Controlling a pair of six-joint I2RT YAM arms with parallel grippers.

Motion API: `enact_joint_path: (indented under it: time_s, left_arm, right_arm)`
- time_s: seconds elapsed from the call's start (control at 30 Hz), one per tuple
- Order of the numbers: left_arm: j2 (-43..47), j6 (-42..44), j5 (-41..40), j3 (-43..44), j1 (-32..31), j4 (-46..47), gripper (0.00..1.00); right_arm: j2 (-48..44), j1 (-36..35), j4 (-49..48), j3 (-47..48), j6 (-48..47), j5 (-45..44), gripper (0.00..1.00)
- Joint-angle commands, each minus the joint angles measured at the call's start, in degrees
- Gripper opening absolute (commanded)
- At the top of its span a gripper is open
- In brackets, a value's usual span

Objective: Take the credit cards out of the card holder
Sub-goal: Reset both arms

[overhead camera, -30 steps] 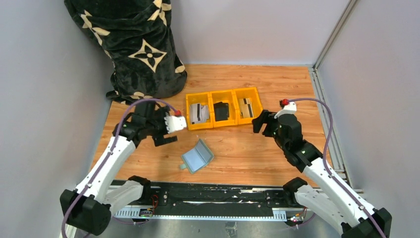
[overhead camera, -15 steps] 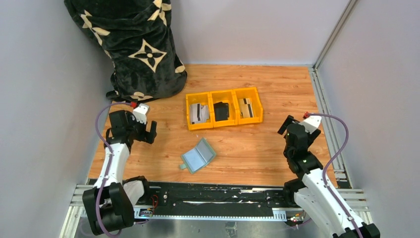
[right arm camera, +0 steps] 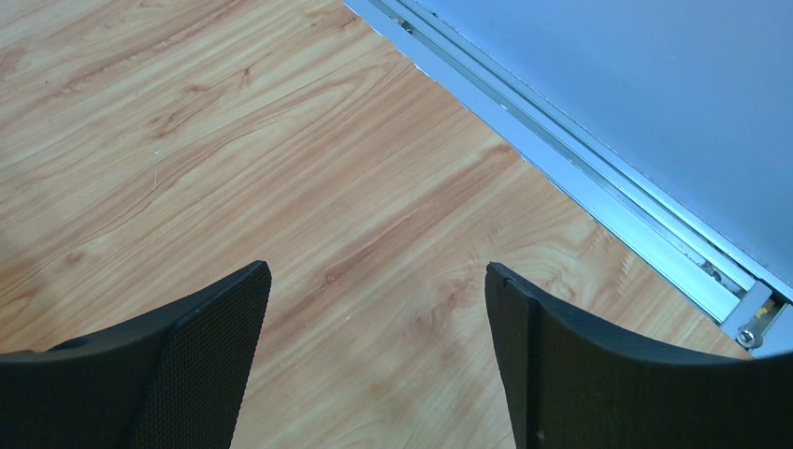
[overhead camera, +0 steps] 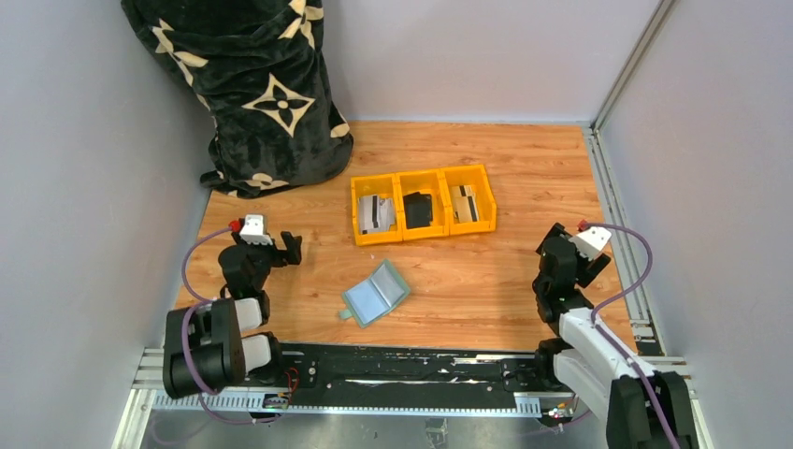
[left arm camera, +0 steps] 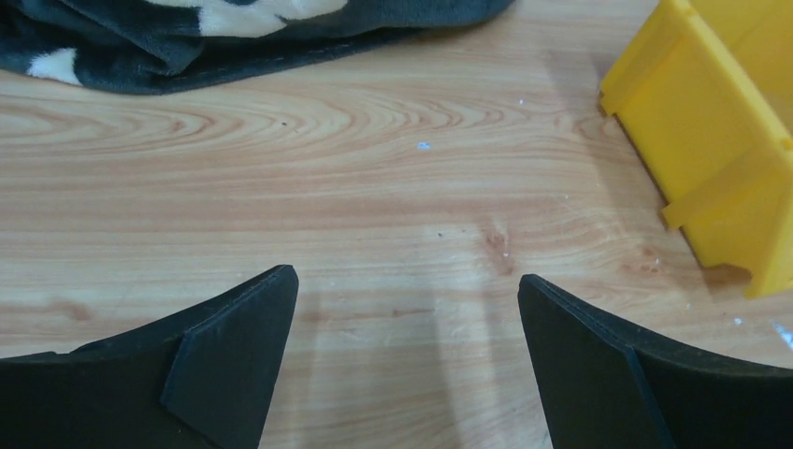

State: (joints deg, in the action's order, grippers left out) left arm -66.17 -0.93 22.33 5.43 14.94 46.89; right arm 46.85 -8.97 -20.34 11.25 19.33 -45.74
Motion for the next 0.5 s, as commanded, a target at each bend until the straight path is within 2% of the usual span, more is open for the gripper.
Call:
enact_joint_path:
  time_s: [0.0, 0.1, 0.17, 0.27, 0.37, 0.47]
  left_arm:
    - [-9.11, -7.17, -1.27, -2.87, -0.94, 32.34, 1.00]
    - [-14.79, -7.00, -2.61, -4.83, -2.13, 41.99, 1.00]
    - [-13.22, -3.59, -5.31, -6.98, -3.80, 40.26, 1.00]
    - [-15.85, -1.23, -9.80, -6.45, -8.17, 41.50, 1.00]
    - [-14.85, -1.59, -12.24, -3.79, -8.57, 36.24, 1.00]
    - [-13.44, -1.48, -13.31, 0.32, -8.83, 26.52, 1.00]
  right_arm:
    - [5.01, 2.27, -12.06, -1.47, -4.93, 0.96, 0.88]
    - [9.33, 2.88, -18.92, -2.76, -8.17, 3.07, 0.88]
    - [13.13, 3.15, -23.76, -3.14, -9.81, 3.94, 0.88]
    - [19.77, 3.33, -30.12, -2.30, -13.78, 7.21, 0.88]
    - [25.22, 3.31, -37.23, -1.92, -17.78, 11.02, 0.88]
    - [27.45, 3.30, -34.63, 0.35, -22.42, 23.89, 0.88]
